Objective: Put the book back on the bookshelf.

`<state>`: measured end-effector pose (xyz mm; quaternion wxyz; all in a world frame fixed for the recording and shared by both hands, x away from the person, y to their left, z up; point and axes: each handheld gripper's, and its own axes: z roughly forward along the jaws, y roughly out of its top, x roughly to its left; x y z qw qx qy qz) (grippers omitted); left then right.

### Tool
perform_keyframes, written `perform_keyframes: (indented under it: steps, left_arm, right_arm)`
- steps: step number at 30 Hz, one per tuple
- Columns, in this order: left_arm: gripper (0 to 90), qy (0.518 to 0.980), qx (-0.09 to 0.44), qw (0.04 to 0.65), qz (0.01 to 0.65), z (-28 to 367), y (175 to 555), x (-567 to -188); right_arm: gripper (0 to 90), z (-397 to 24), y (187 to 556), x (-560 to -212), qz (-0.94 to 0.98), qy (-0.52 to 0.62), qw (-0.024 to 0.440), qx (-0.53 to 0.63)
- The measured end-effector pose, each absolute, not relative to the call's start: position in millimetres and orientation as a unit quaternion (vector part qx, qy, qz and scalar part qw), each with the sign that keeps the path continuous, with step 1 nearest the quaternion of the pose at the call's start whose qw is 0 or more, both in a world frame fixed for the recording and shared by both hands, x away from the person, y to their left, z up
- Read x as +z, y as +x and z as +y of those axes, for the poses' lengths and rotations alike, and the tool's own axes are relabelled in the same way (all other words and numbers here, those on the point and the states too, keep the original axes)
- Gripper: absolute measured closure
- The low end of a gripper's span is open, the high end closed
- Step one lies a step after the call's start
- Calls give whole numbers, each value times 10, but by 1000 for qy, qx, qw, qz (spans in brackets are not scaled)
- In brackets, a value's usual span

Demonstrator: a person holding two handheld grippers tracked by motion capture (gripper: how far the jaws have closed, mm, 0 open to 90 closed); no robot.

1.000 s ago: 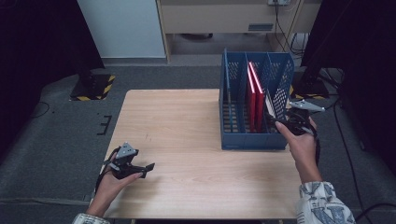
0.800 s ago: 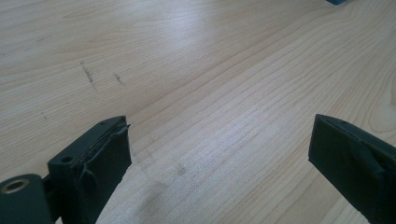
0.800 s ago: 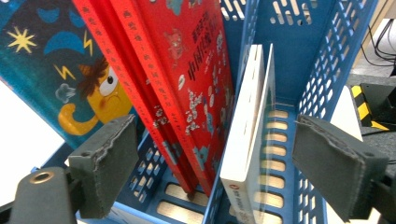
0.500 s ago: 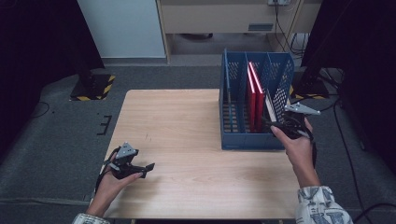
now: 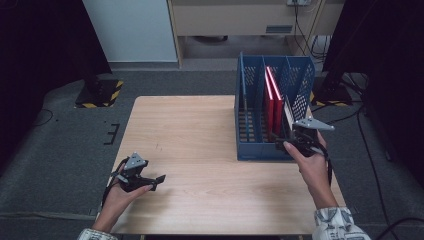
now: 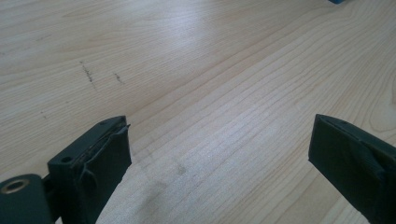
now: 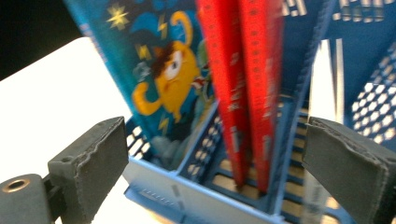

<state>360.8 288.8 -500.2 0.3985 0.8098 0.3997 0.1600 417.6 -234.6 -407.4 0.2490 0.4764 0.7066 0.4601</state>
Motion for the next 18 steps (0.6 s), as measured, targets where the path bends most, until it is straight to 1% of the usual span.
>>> perform_keyframes:
  steps: [18]
  left_arm:
    - [36, 815, 159, 390, 397, 2869, 3608, -5020]
  right_arm:
    - [76, -1817, 3832, -4382, 756, 425, 208, 452]
